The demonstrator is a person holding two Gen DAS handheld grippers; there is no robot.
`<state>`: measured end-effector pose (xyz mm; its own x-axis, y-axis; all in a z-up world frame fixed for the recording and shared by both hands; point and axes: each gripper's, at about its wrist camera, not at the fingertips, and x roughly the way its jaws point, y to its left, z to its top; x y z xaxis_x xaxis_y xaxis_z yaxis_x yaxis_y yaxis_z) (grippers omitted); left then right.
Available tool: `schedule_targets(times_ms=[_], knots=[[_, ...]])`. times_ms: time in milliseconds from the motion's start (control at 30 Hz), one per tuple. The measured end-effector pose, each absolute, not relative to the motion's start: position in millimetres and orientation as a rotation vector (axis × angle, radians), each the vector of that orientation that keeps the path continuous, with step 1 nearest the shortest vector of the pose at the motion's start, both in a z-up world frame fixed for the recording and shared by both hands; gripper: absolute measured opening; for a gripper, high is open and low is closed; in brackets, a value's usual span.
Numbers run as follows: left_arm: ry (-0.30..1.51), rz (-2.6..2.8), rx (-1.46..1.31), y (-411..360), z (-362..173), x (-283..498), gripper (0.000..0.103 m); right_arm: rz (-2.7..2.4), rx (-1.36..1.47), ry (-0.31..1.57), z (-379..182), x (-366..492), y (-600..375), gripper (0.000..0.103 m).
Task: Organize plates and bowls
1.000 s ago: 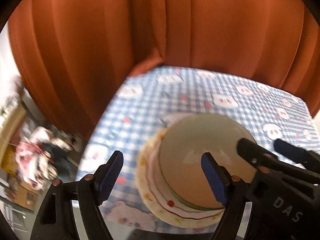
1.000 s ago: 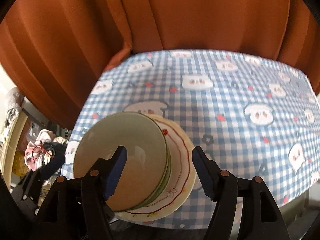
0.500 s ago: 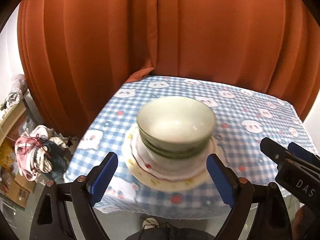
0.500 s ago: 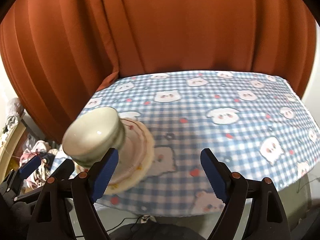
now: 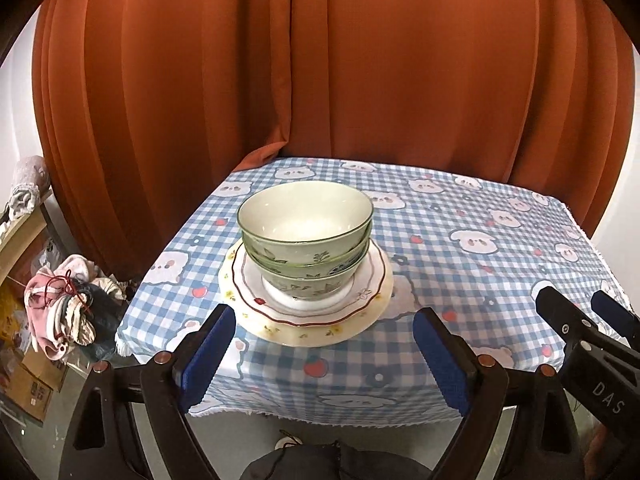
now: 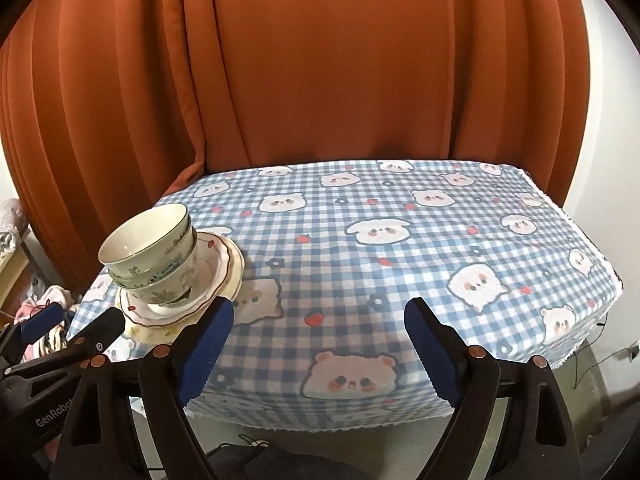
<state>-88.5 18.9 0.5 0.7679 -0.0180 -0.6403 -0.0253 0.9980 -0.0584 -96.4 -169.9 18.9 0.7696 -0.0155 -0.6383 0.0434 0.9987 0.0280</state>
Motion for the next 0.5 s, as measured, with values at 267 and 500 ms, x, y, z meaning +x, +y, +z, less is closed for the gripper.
schedule_targets(times_ms=[267,500], knots=[[0.667,-0.029,-0.014,1.2,3.3,-96.0,0.093,-0.043,0.053,0.684,20.0,-98.1,-178.1,0.093],[0.662,-0.023,-0.013,-1.3,3.7,-93.4,0.094,-0.040,0.062,0.679,20.6,-96.5,-182.3,0.093]])
